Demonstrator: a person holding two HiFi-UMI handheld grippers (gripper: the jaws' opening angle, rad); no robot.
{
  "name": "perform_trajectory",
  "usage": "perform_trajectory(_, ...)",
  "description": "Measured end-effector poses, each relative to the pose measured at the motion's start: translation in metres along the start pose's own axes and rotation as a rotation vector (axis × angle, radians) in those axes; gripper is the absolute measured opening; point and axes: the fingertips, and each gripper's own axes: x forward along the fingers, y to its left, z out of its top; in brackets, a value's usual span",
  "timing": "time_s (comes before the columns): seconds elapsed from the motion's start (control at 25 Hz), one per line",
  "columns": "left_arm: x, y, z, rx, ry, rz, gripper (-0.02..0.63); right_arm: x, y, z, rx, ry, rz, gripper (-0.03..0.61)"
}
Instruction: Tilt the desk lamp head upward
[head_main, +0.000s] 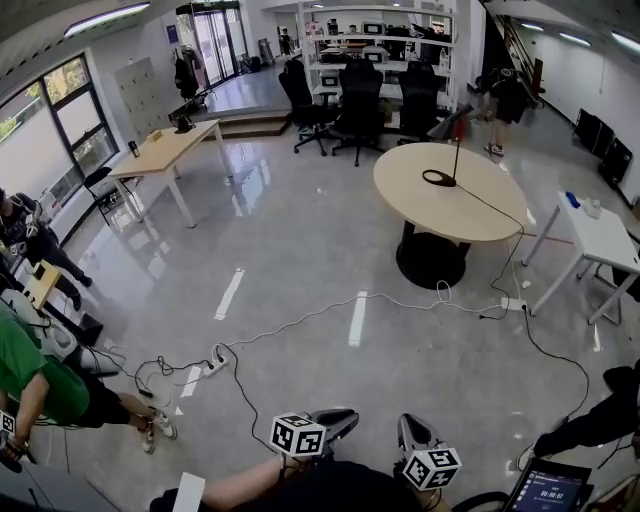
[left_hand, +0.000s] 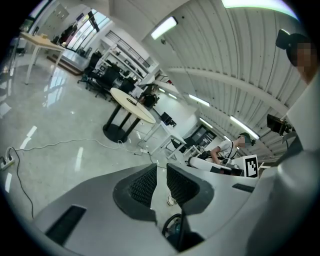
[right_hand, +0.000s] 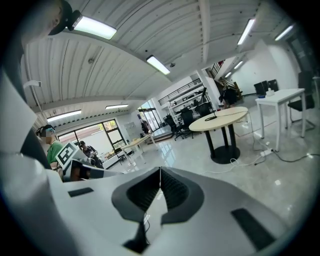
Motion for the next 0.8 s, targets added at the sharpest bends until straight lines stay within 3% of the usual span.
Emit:
perform_trajectory(0.36,-0.003,0.062,0.043,-0.097,-0.026,-0.043,0.064,0.067,0.011,0.017,-0.02,0.057,-0.048,0.005)
perform_trajectory(0.8,-0.034,0.129,0.067,-0.226,-0.103,-0.028,0.064,0.129,0.059,0.024,-0.14,0.145,-0.022,0.005)
